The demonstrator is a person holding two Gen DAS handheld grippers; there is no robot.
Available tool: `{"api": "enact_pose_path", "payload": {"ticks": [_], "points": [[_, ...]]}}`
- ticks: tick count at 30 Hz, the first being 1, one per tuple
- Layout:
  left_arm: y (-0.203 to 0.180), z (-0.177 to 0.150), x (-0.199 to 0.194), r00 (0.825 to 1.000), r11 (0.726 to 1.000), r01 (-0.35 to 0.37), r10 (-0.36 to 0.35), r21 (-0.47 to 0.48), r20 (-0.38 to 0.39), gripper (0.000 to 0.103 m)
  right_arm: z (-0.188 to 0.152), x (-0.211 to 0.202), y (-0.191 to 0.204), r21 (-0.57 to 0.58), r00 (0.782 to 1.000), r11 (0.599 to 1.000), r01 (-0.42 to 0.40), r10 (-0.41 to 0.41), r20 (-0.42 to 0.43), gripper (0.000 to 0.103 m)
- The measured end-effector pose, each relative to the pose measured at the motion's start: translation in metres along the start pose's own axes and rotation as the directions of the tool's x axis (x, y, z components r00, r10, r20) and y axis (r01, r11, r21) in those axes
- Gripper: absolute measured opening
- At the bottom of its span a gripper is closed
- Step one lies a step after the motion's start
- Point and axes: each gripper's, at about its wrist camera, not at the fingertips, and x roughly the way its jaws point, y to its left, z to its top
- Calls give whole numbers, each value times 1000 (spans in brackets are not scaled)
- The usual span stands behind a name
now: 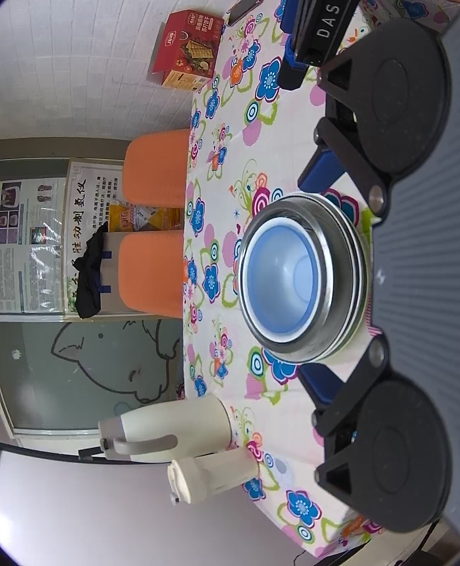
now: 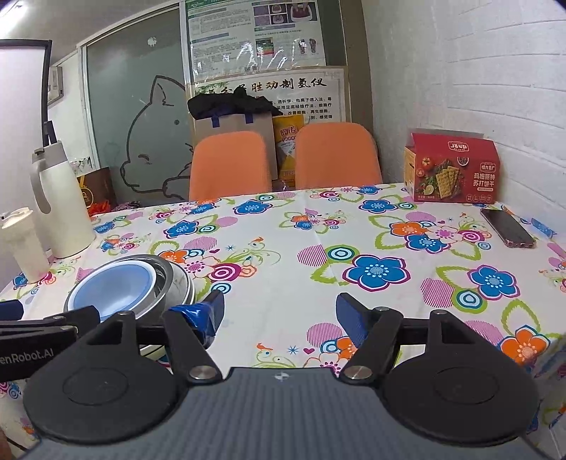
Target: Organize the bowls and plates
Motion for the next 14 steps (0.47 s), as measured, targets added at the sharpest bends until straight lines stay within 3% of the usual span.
{"api": "enact_pose_path", "payload": {"ticks": [14], "points": [[-4, -2, -3, 1000, 1000, -7, 7, 5, 21, 102, -1, 1, -6, 20, 1000, 1000, -2, 2, -4, 57]]}}
